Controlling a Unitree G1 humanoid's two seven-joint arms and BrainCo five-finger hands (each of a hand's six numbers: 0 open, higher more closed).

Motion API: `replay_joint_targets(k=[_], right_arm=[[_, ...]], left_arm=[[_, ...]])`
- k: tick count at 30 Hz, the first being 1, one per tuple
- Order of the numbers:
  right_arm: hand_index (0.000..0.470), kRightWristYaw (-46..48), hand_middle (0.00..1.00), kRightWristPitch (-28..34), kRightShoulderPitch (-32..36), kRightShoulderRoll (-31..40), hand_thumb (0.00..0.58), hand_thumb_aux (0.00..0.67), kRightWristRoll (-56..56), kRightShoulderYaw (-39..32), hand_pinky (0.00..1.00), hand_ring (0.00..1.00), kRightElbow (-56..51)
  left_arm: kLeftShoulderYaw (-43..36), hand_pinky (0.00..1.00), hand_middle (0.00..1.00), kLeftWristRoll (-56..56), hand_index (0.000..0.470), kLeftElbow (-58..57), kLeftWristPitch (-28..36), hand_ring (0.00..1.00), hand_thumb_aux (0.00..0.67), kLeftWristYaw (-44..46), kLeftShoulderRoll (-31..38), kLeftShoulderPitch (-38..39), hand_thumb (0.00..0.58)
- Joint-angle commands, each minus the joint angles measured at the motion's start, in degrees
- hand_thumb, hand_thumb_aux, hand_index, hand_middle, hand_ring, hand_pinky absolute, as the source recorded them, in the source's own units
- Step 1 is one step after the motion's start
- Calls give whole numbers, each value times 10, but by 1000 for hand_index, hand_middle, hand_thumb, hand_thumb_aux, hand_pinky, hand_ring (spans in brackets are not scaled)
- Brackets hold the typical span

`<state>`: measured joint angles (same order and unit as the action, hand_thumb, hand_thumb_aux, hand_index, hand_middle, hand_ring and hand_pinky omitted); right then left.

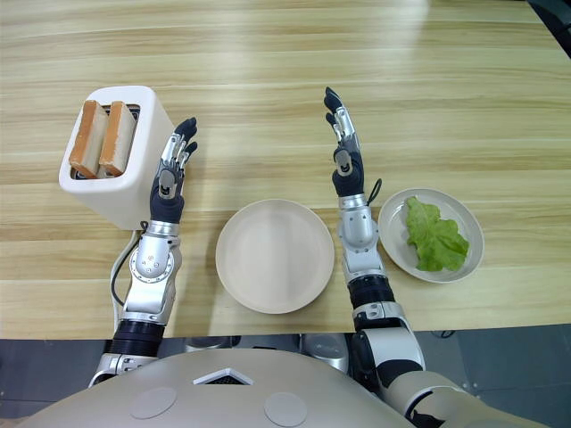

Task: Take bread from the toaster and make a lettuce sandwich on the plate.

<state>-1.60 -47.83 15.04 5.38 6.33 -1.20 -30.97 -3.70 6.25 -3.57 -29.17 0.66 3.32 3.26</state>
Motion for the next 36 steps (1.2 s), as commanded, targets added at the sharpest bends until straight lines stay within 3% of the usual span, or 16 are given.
replay_joint_targets(k=[1,5,12,19,31,32,33,34,35,36], right_arm=[[0,-4,0,3,-1,-2,0,0,6,1,0,0,-6],[0,0,0,5,2,-6,0,0,3,-2,0,0,-9],[0,12,0,11,6,-12,0,0,-5,-6,0,0,-15],[0,18,0,10,1,-14,0,0,-6,-6,0,0,-9],[0,21,0,3,4,-15,0,0,-6,-7,0,0,-15],[0,21,0,3,3,-15,0,0,-6,-6,0,0,-14],[0,21,0,2,2,-15,0,0,-6,-6,0,0,-13],[0,20,0,2,1,-14,0,0,-5,-6,0,0,-12],[0,20,0,1,0,-14,0,0,-4,-6,0,0,-12],[0,20,0,1,0,-14,0,0,-4,-6,0,0,-11]], left_arm=[[14,0,0,49,0,28,-5,0,0,-21,19,5,0],[66,0,0,198,0,121,8,0,0,-80,77,10,0],[162,0,0,434,0,264,162,0,0,-77,170,45,0],[237,0,0,425,0,207,250,0,0,-60,233,50,0],[216,0,0,395,0,86,301,0,0,-68,264,36,0],[214,0,0,389,5,81,304,0,8,-66,264,35,14],[210,0,0,387,32,75,306,0,47,-66,267,33,79],[207,0,0,383,83,71,307,0,121,-66,270,33,190],[205,0,0,380,105,70,308,0,152,-66,271,33,234],[203,0,0,379,105,70,309,0,152,-66,274,34,234]])
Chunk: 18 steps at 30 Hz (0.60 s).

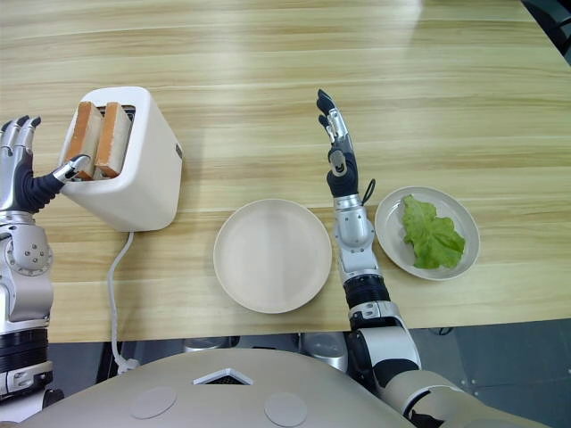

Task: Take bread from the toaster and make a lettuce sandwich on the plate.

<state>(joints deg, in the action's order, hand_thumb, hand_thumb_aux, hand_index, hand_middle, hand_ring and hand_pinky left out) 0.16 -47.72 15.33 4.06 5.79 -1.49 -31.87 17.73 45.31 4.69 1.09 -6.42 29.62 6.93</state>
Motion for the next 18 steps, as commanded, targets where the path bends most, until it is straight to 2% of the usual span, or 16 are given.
replay_joint_targets(k=[1,3,4,6,7,9,10,11,12,13,14,15,16,17,18], right_arm=[[0,3,0,0,-3,-1,0,0,2,-3,0,0,-2],[0,2,0,-1,-4,-1,0,0,3,-3,0,0,-1],[0,2,0,-1,-4,-1,0,0,4,-3,0,0,0],[0,3,0,-2,-5,-1,0,0,3,-4,0,0,1],[0,5,0,-3,-5,-1,0,0,2,-5,0,0,1],[0,5,0,-3,-5,-1,0,0,3,-5,0,0,2],[0,5,0,-4,-5,0,0,0,3,-5,0,0,2],[0,4,0,-4,-5,0,0,0,4,-5,0,0,2],[0,4,0,-4,-5,0,0,0,4,-5,0,0,1],[0,3,0,-5,-5,-1,0,0,6,-6,0,0,0],[0,3,0,-6,-4,-1,0,0,8,-6,0,0,-1],[0,3,0,-6,-4,-1,0,0,9,-7,0,0,-3],[0,2,0,-7,-3,0,0,0,11,-7,0,0,-4],[0,1,0,-8,-3,0,0,0,12,-7,0,0,-5],[0,0,0,-8,-3,0,0,0,14,-8,0,0,-6]], left_arm=[[-13,0,0,-14,117,-12,7,0,171,4,13,-2,258],[-19,0,0,-15,144,-12,10,0,210,5,17,-1,307],[-23,0,0,-15,133,-12,13,0,194,5,19,-1,288],[-35,0,0,-9,132,-14,22,0,192,11,21,1,285],[-40,0,0,-8,148,-14,26,0,215,13,21,2,313],[-49,0,0,-5,148,-11,32,0,215,15,21,4,313],[-54,0,0,-6,124,-10,34,0,181,14,22,4,271],[-58,0,0,-5,124,-10,35,0,181,14,23,3,271],[-60,0,0,-7,152,-8,34,0,221,12,23,2,319],[-61,0,0,-7,258,-2,33,0,376,8,23,0,468],[-60,0,0,-8,308,5,33,0,449,2,21,-2,517],[-58,0,0,-4,341,13,34,0,497,-8,20,-4,541],[-58,0,0,2,341,17,36,0,497,-16,20,-6,541],[-58,0,0,4,442,19,37,0,644,-22,20,-10,579],[-57,820,820,5,460,21,38,820,670,-29,20,-12,580]])
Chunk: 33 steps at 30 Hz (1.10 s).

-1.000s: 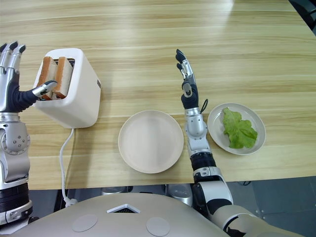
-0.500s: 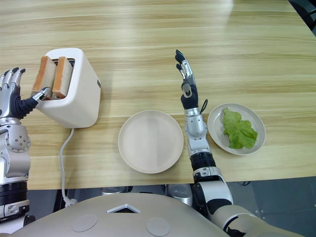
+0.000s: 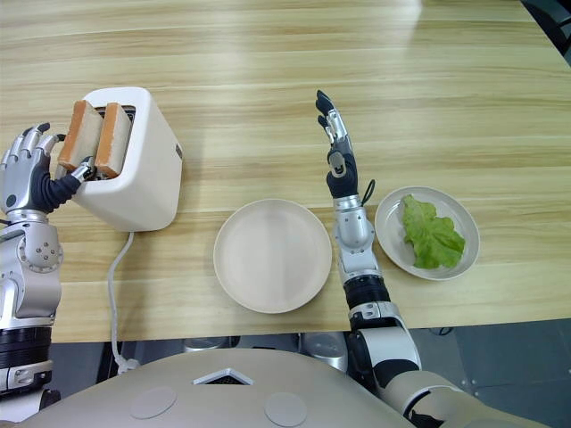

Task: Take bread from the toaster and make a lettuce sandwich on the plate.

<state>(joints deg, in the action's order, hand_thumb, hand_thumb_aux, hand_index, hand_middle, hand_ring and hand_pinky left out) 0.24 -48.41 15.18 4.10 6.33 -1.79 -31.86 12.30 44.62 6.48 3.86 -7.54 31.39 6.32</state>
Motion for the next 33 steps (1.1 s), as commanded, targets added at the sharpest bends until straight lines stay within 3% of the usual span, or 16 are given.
replay_joint_targets(k=[1,16,23,28,33], right_arm=[[0,-2,0,-2,-1,-1,0,0,10,-5,0,0,-8],[0,-15,0,-12,6,0,0,0,33,-11,0,0,-25],[0,-28,0,-23,13,2,0,0,35,-4,0,0,-36],[0,-35,0,-29,27,5,0,0,29,3,0,0,-47],[0,-46,0,-31,36,13,0,0,26,18,0,0,-46]], left_arm=[[-2,1000,1000,12,460,7,11,1000,670,-26,2,-8,580],[20,1000,1000,31,460,77,9,1000,670,-74,28,-44,580],[52,1000,1000,0,460,191,-26,1000,670,-69,34,-67,580],[2,1000,1000,-101,460,257,-45,1000,670,5,-15,-63,580],[-105,1000,1000,-205,460,268,-82,1000,670,104,-56,-31,580]])
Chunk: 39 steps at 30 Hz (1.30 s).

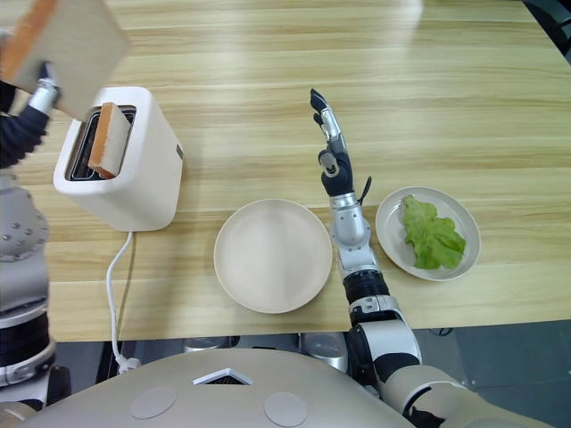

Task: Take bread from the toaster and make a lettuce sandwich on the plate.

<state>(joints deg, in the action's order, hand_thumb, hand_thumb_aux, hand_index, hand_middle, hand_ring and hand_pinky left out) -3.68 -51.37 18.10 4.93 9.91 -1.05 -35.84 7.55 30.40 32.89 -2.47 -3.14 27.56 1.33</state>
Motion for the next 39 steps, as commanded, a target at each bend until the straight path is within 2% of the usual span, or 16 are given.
replay_joint_targets(k=[1,5,13,18,26,30,31,36,39], right_arm=[[0,-8,0,-2,7,7,0,0,-11,13,0,0,-7],[0,-15,0,-2,9,12,0,0,-12,22,0,0,-6],[0,-17,0,-4,9,13,0,0,-7,18,0,0,-9],[0,-13,0,-4,8,12,0,0,-6,14,0,0,-10],[0,-13,0,-2,10,13,0,0,-6,12,0,0,-12],[0,-26,0,-1,-2,51,0,0,43,20,0,0,45],[0,-36,0,6,-10,72,0,0,81,23,0,0,71],[0,-101,0,34,-70,194,0,0,229,62,0,0,160],[0,-177,0,44,-93,271,0,0,299,85,0,0,135]], left_arm=[[-85,1000,1000,-77,460,-4,-21,1000,670,78,-27,26,580],[-176,1000,1000,-104,460,-73,-31,1000,670,135,-55,44,580],[-266,1000,1000,-109,460,-226,-64,1000,670,166,-80,83,580],[-279,1000,1000,-135,460,-272,-56,1000,670,193,-93,88,580],[-260,1000,1000,-192,460,-262,-16,1000,670,265,-77,75,580],[-266,1000,1000,-163,460,-267,-13,1000,670,271,-60,51,580],[-268,1000,1000,-153,0,-268,-13,1000,0,269,-57,46,0],[-273,1000,1000,-131,0,-267,-9,1000,0,263,-49,40,0],[-272,1000,1000,-118,0,-263,-7,1000,0,258,-47,42,0]])
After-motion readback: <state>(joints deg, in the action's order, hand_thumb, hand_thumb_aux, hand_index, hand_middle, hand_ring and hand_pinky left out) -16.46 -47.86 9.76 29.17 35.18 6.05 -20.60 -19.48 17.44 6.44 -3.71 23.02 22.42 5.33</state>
